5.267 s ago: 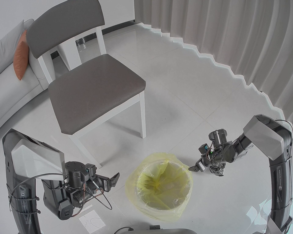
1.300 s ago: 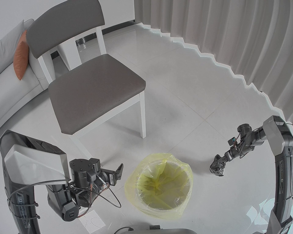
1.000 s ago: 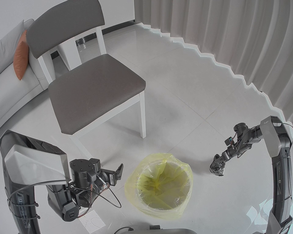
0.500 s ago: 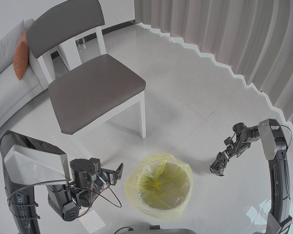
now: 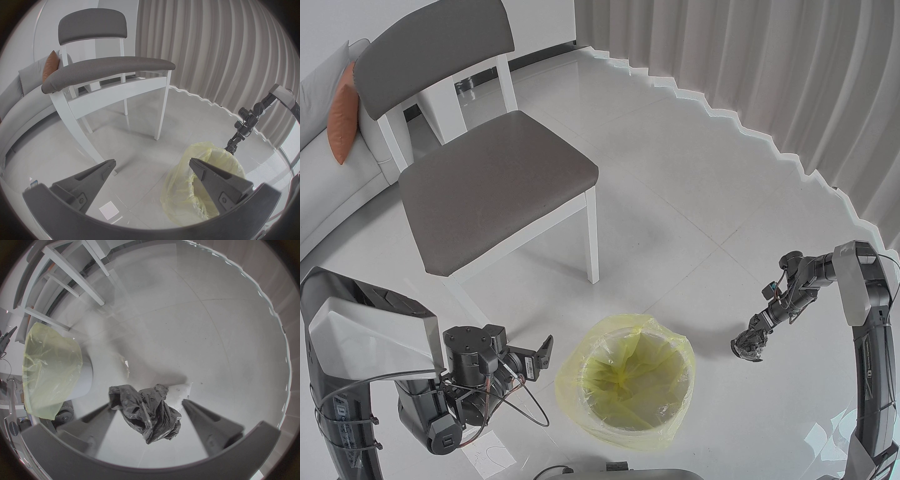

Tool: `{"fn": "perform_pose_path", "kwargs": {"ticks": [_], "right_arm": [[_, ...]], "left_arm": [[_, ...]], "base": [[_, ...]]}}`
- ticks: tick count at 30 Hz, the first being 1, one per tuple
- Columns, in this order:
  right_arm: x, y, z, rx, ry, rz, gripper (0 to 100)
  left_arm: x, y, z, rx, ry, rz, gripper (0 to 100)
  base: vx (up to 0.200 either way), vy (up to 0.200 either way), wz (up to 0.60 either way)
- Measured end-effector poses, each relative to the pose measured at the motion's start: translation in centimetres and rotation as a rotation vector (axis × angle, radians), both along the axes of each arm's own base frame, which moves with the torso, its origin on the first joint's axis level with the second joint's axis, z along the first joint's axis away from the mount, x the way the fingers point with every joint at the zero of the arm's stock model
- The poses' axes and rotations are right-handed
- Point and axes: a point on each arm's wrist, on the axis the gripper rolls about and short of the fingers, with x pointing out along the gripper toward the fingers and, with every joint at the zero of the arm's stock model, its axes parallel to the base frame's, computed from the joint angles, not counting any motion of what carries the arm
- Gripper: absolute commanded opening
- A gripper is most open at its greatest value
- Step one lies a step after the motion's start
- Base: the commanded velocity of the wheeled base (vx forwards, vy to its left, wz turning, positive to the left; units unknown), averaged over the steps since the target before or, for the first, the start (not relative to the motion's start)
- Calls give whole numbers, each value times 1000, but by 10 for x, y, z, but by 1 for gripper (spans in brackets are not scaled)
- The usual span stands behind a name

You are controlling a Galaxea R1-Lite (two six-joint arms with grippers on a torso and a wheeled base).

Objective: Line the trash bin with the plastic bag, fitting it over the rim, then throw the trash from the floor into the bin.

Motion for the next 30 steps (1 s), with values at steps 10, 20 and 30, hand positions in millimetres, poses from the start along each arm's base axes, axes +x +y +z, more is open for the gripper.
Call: {"fn": "perform_pose_path", "kwargs": {"ticks": [10, 20, 30], "right_arm": [[-15, -4, 36, -2, 10, -1, 0], [-47, 7, 105, -30, -62, 68, 0], [-78, 67, 191, -42, -239, 239, 0]], "left_arm": [[-1, -2, 1, -2, -2, -5, 100], [-3, -7, 3, -5, -11, -20, 100], [-5, -9, 3, -14, -9, -27, 100]], "base": [[0, 0, 0], [0, 0, 0], [0, 0, 0]]}}
